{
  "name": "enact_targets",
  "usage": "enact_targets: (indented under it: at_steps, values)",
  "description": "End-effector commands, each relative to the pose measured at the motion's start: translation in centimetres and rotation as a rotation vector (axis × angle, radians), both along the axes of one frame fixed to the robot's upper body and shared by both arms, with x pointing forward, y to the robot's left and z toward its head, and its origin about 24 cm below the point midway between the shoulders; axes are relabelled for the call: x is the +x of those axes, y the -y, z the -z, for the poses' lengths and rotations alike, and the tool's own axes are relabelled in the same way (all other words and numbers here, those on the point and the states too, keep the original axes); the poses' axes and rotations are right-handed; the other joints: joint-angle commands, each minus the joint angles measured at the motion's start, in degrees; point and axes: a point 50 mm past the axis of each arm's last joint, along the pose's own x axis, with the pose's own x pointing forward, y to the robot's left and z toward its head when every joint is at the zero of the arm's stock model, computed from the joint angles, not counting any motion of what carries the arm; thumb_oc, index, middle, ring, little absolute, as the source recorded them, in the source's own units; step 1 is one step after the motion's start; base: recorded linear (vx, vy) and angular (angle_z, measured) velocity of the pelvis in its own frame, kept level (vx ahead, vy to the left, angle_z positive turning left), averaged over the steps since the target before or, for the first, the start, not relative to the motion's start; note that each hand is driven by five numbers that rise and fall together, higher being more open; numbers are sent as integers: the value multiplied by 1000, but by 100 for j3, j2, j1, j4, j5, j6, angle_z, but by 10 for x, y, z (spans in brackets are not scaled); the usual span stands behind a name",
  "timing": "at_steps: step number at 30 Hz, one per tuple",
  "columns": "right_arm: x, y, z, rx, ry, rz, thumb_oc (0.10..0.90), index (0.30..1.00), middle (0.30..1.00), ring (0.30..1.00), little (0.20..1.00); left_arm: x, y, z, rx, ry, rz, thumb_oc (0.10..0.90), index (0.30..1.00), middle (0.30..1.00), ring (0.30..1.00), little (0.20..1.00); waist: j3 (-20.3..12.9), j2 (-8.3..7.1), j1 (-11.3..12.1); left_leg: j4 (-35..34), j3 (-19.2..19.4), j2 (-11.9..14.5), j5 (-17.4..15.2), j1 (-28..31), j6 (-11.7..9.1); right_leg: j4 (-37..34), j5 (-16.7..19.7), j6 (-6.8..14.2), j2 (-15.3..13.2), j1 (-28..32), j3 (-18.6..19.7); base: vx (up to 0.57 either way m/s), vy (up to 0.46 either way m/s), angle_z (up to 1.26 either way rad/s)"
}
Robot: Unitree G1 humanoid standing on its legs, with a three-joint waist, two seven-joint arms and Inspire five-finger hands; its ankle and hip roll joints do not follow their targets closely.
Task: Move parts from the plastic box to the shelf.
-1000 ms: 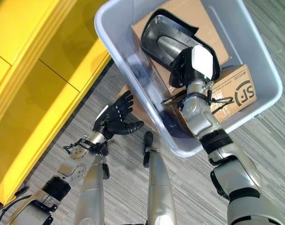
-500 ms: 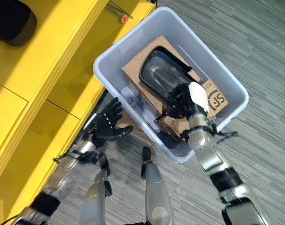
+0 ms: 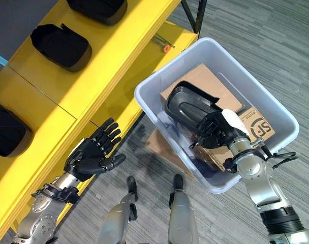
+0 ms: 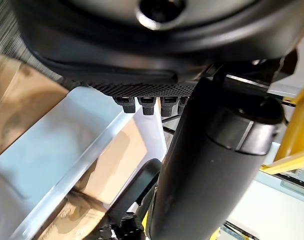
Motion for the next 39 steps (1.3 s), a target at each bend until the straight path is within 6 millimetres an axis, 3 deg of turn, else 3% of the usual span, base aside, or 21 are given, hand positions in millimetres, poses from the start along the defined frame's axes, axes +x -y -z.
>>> enact_targets:
  at_steps: [1, 6, 11, 17, 27, 35, 39]
  values:
    - [-4, 4, -33, -16, 59, -62, 400, 300, 300, 300, 300, -14, -23, -27, 187, 167, -29, 900, 1000, 1000, 1000, 1000, -1392, -580, -22, 66, 91, 117, -760, 476, -82, -1601, 252, 216, -130, 1013, 89, 64, 46, 8]
    - [-7, -1, -31, -5, -96, -160, 400, 300, 300, 300, 300, -16, -28, -43, 349, 285, -30, 900, 1000, 1000, 1000, 1000, -1676, -669, 6, -114, 144, 77, -801, 732, -34, -1847, 338, 281, -86, 1278, 98, 66, 36, 4]
    - [-9, -19, -21, 0, -368, -342, 400, 300, 300, 300, 300, -9, -25, -80, 691, 601, -88, 900, 1000, 1000, 1000, 1000, -1931, -818, -33, -411, 257, 53, -769, 1029, -30, -2207, 543, 395, -56, 1494, 121, 17, 14, -1]
    - [-12, -42, -13, -9, -536, -484, 400, 300, 300, 300, 300, 5, -13, -103, 788, 725, -19, 900, 1000, 1000, 1000, 1000, -2099, -978, -139, -509, 335, -26, -849, 1214, 9, -2449, 741, 508, -43, 1620, 206, 5, -7, -2]
    - [-9, -88, -20, -81, -664, -692, 400, 300, 300, 300, 300, 13, 25, -101, 911, 876, 195, 900, 1000, 1000, 1000, 1000, -2196, -1063, -254, -509, 483, -83, -960, 1349, 50, -2524, 823, 562, 8, 1680, 349, -5, -13, -10]
    - [5, -98, -15, -176, -612, -692, 400, 300, 300, 300, 300, 20, 45, -92, 961, 857, 325, 900, 1000, 1000, 1000, 1000, -2236, -974, -323, -509, 545, -88, -1012, 1443, 47, -2555, 821, 584, 5, 1742, 393, 5, 4, -1]
    - [9, -94, -10, -178, -606, -675, 400, 300, 300, 300, 300, 21, 36, -85, 1012, 811, 322, 900, 1000, 1000, 1000, 1000, -2253, -912, -314, -509, 608, -95, -1039, 1483, 48, -2555, 791, 601, -15, 1764, 361, 13, 29, -5]
